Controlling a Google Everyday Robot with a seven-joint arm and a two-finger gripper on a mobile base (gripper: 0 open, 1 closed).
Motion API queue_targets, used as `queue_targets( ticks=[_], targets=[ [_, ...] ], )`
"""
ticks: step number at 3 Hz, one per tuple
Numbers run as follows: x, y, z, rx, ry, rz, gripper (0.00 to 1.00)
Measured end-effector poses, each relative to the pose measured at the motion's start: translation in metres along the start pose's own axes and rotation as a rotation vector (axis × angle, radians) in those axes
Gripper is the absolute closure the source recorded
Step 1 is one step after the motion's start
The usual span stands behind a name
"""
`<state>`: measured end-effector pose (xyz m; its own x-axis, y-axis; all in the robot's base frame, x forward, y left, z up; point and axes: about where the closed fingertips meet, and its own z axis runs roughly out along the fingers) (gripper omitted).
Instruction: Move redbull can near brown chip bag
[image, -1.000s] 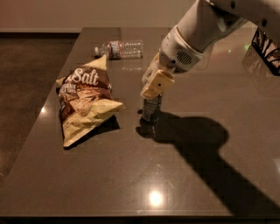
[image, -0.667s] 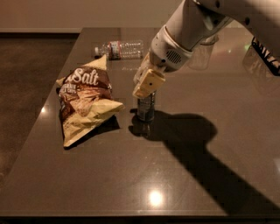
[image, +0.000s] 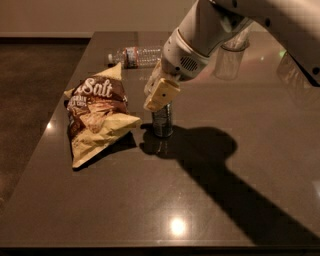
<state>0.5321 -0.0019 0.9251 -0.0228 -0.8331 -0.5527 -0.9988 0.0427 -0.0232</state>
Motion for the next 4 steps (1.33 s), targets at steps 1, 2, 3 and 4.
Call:
queue_targets(
  ticks=[1,2,3,4],
  targets=[
    [-0.0008,0.0000,-0.0009,0.000,0.000,0.000,0.29],
    [-0.0015,0.0000,-0.0019,0.000,0.000,0.000,0.07],
    [-0.0024,0.0002,-0.0012,-0.001,0.000,-0.002,0.00],
    [-0.0025,0.0002,-0.0012,-0.001,-0.001,-0.002,0.00]
  ],
)
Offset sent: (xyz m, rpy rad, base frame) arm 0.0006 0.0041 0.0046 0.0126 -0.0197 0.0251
